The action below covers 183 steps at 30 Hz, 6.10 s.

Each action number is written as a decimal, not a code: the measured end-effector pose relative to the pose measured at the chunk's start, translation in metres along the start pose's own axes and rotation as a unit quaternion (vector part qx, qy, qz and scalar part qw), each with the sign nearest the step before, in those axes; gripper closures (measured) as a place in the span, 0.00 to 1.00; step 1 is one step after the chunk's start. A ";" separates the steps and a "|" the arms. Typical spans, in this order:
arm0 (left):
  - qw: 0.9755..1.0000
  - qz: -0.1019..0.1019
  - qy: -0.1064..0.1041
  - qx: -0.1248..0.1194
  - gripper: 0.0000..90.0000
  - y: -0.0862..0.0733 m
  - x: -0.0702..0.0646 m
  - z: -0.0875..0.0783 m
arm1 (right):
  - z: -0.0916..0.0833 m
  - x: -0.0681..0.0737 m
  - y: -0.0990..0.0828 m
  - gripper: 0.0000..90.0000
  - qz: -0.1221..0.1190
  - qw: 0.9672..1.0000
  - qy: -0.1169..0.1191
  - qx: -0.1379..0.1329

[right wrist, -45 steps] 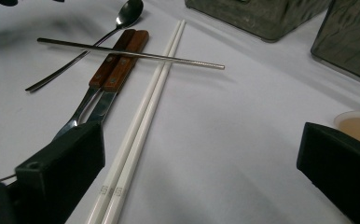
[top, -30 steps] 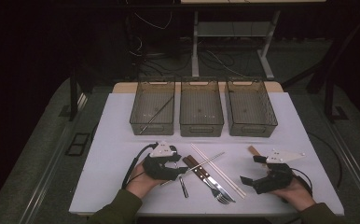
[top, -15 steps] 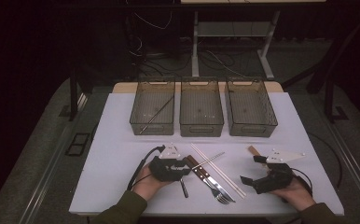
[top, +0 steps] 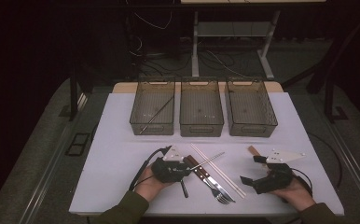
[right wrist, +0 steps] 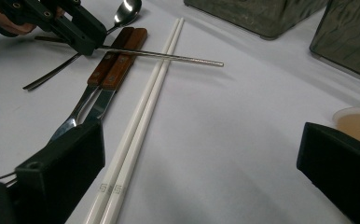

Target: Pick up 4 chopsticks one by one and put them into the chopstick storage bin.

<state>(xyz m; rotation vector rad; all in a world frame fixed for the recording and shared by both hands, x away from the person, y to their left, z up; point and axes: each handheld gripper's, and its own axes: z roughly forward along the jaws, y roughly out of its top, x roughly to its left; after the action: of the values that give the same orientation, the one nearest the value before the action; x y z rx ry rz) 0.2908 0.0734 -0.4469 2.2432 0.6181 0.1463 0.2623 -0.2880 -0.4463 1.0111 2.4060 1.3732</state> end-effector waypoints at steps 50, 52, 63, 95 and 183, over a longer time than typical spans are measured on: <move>1.000 0.010 0.011 0.011 0.94 0.002 -0.002 -0.002 | 0.000 0.000 0.000 0.01 -0.001 1.000 0.001 0.000; 1.000 0.007 0.011 0.007 0.94 0.003 -0.002 -0.004 | 0.000 0.000 0.000 0.01 -0.001 1.000 0.001 0.001; 1.000 0.002 0.012 -0.015 0.94 0.003 0.004 -0.018 | 0.000 0.000 0.000 0.01 -0.002 1.000 0.002 0.000; 0.993 -0.046 0.078 -0.069 0.94 -0.011 0.042 -0.072 | 0.000 0.001 0.000 0.01 -0.002 1.000 0.001 0.000; 0.960 -0.160 0.207 -0.104 0.94 0.069 0.198 -0.048 | -0.003 0.000 -0.001 0.01 0.005 1.000 0.004 -0.006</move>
<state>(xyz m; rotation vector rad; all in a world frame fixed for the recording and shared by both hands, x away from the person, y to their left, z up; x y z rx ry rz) 0.4764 0.1609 -0.3817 1.8886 1.1250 0.5014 0.2603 -0.2904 -0.4448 1.0172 2.3982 1.3961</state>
